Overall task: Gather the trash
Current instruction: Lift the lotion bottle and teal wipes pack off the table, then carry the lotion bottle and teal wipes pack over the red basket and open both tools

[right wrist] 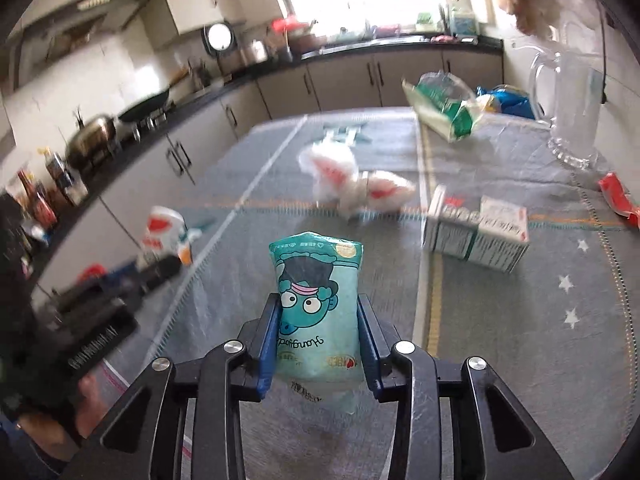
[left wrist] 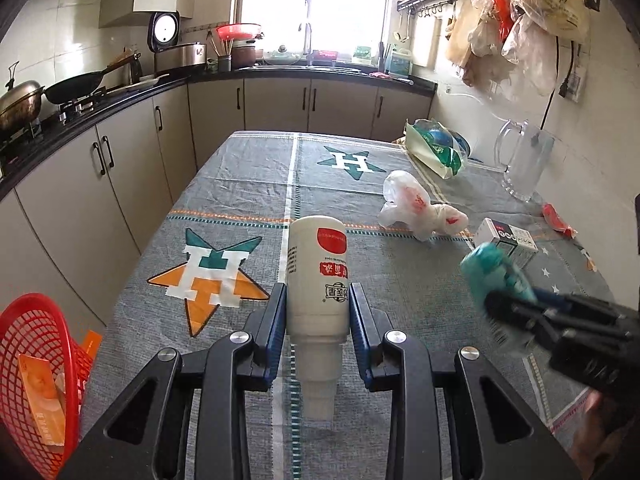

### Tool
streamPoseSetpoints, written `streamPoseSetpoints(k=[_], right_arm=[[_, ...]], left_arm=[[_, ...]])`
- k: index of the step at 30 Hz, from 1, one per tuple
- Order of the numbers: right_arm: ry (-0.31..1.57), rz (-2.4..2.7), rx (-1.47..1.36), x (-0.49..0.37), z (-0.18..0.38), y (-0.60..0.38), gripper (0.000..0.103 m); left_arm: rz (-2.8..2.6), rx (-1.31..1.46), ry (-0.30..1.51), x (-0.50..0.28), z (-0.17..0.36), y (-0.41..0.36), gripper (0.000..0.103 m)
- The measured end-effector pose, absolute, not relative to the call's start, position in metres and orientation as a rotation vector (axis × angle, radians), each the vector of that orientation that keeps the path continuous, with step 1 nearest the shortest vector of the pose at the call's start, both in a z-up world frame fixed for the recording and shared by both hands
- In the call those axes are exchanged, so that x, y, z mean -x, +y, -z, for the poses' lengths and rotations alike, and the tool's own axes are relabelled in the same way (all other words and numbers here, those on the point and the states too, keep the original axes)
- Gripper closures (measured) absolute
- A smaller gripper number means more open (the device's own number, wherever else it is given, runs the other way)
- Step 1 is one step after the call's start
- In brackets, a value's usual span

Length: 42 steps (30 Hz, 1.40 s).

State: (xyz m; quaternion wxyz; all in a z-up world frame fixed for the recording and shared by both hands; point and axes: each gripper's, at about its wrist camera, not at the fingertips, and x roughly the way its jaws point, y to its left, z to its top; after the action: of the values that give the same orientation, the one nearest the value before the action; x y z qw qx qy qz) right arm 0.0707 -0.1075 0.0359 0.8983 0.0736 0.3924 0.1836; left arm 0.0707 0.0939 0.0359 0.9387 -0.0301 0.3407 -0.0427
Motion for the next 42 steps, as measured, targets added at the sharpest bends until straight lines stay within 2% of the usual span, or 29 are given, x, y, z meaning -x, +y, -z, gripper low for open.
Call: streamPoseSetpoints(k=[30,42], right_arm=[[0.793,-0.385,-0.192,-0.068,-0.041,-0.11,0.064],[0.748,-0.407,-0.21,-0.062,-0.053,-0.113,0.064]], left_arm=[[0.079,0.038,0.697,-0.071,-0.032,0.092,0.074],[0.078,0.086,0.704,-0.059,-0.046,0.097,0.074]])
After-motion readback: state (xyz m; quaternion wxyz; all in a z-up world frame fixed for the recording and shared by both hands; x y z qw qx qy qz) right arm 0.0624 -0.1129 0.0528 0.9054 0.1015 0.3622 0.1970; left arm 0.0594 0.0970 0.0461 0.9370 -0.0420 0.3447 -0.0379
